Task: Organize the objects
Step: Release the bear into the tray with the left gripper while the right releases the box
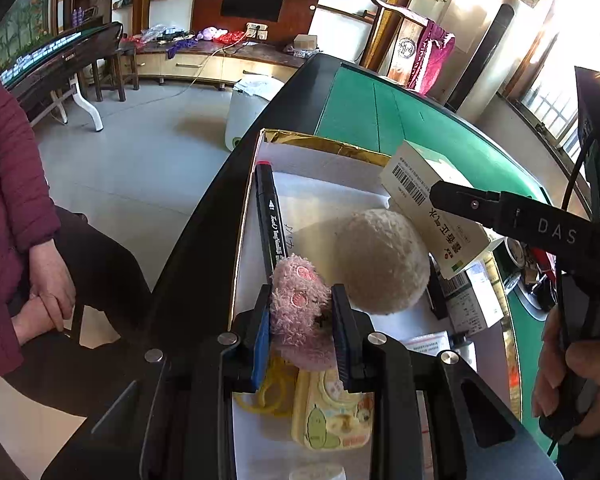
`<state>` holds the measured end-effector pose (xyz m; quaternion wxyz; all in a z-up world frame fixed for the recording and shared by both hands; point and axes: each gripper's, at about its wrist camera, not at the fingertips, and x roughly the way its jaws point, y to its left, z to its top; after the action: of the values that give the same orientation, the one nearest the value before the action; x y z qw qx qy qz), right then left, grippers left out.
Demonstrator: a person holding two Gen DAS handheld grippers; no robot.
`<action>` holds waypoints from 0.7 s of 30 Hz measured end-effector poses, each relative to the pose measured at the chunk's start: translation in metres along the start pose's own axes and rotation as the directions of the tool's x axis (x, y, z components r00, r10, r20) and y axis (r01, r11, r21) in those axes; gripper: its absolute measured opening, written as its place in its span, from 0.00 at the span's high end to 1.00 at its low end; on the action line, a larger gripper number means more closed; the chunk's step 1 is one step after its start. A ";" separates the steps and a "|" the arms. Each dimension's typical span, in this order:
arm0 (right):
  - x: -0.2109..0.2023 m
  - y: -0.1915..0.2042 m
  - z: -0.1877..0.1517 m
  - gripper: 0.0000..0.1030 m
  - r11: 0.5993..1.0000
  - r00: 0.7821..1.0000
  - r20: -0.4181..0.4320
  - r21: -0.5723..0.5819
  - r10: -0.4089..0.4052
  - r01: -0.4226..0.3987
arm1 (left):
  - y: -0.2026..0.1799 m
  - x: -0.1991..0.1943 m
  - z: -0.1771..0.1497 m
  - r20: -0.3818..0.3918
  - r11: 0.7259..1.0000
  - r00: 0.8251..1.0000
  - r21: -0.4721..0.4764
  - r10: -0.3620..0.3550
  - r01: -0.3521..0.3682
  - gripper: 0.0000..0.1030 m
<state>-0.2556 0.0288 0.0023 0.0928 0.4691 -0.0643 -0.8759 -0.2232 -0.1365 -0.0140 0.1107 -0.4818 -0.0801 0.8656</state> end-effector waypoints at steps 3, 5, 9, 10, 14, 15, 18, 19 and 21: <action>0.006 0.004 0.005 0.29 1.000 1.000 -0.008 -0.007 -0.009 0.009 | 0.002 0.001 0.003 -0.005 1.000 1.000 -0.016 -0.013 0.013 0.79; 0.009 0.005 0.008 0.30 1.000 1.000 -0.018 -0.010 -0.013 0.013 | 0.002 0.002 0.005 -0.008 1.000 1.000 -0.019 -0.012 0.012 0.78; 0.014 0.008 0.010 0.29 0.999 0.999 -0.038 -0.038 -0.014 0.012 | 0.001 0.000 0.002 -0.012 1.000 1.000 -0.015 -0.014 0.014 0.76; 0.012 0.008 0.010 0.29 0.999 0.999 -0.039 -0.046 -0.011 0.009 | 0.002 -0.001 0.001 -0.015 1.000 1.000 -0.016 -0.017 0.017 0.75; 0.009 0.008 0.006 0.29 0.999 0.999 -0.052 -0.051 0.007 -0.009 | 0.002 -0.004 0.001 -0.021 0.999 0.999 -0.032 -0.036 0.035 0.72; 0.007 0.008 0.005 0.29 0.999 0.998 -0.059 -0.049 0.008 -0.011 | 0.002 -0.005 0.000 -0.020 0.999 0.999 -0.036 -0.037 0.036 0.71; 0.003 0.008 0.002 0.26 0.999 0.998 -0.066 -0.047 0.015 -0.018 | -0.001 -0.009 -0.002 -0.019 0.999 0.999 -0.040 -0.037 0.036 0.68; 0.001 0.009 0.001 0.26 0.999 0.998 -0.066 -0.047 0.017 -0.020 | -0.002 -0.011 -0.003 -0.017 0.999 0.999 -0.040 -0.037 0.036 0.68; -0.002 0.010 0.000 0.26 0.998 0.998 -0.061 -0.049 0.024 -0.027 | -0.002 -0.013 -0.004 -0.018 0.998 0.999 -0.043 -0.036 0.035 0.66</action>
<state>-0.2533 0.0198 0.0061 0.1173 0.4919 -0.0456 -0.8615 -0.2128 -0.1378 -0.0051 0.1163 -0.4908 -0.1061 0.8569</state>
